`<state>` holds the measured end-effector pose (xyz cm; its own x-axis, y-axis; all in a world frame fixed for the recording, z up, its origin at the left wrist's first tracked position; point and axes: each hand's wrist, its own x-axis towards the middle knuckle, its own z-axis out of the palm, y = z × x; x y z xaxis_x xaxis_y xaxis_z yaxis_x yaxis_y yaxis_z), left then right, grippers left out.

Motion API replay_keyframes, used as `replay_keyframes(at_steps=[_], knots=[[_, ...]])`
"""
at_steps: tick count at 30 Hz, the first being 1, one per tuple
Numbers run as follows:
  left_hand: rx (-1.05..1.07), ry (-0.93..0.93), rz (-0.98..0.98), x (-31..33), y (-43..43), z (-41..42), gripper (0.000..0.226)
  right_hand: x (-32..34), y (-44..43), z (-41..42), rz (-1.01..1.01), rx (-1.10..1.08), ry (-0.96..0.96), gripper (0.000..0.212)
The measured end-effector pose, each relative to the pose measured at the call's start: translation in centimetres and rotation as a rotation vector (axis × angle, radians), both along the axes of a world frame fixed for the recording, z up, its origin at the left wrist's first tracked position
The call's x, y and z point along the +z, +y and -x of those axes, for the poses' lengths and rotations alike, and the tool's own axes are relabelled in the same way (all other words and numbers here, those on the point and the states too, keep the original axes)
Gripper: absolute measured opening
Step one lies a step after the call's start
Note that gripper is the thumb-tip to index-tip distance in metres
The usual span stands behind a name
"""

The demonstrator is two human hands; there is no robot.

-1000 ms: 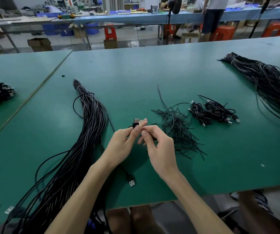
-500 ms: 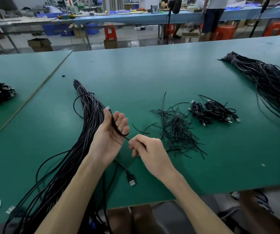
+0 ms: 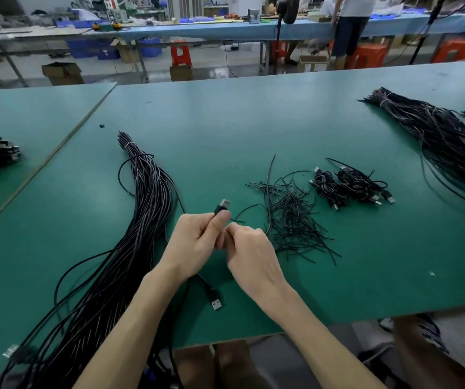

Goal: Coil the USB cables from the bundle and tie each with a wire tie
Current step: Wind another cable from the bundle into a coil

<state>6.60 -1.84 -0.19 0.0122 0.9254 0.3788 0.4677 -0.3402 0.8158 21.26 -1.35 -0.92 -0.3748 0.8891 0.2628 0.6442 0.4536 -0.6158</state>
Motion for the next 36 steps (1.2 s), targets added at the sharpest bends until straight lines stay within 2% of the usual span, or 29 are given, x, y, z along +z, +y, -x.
replay_keyframes(at_steps=[6,10,14,15,18,22,26,28,33,36], knots=[[0.074,0.576,-0.121,0.1,0.0,0.3,0.056,-0.2,0.3,0.1,0.036,-0.064,0.106,0.025],[0.094,0.606,-0.103,-0.2,0.5,1.0,0.044,-0.6,0.8,-0.1,0.037,-0.166,0.216,0.022],[0.136,0.599,-0.139,-0.6,0.6,0.6,0.040,-0.6,0.6,-0.1,-0.084,-0.167,0.290,0.023],[0.141,0.538,-0.098,-0.7,0.7,0.6,0.042,-0.6,0.5,-0.1,-0.113,-0.148,0.298,0.024],[0.191,0.172,0.093,-0.4,0.8,0.7,0.050,-0.7,0.2,-0.1,-0.202,-0.067,0.251,0.022],[0.134,-0.226,0.135,-0.4,1.0,0.4,0.044,-0.6,-0.1,0.3,-0.253,0.047,0.187,0.022],[-0.069,-0.732,0.183,-0.1,1.1,0.6,0.060,-0.5,-0.2,0.3,-0.180,0.166,0.123,0.021],[-0.090,-0.936,0.213,0.4,1.1,0.4,0.063,-0.6,-0.1,0.4,-0.111,0.189,0.116,0.023],[-0.072,-1.206,0.303,1.3,1.2,1.1,0.052,-1.0,0.0,0.4,-0.051,0.183,0.113,0.027],[-0.091,-1.190,0.363,1.8,1.0,1.3,0.056,-1.1,0.2,0.4,-0.054,0.130,0.088,0.037]])
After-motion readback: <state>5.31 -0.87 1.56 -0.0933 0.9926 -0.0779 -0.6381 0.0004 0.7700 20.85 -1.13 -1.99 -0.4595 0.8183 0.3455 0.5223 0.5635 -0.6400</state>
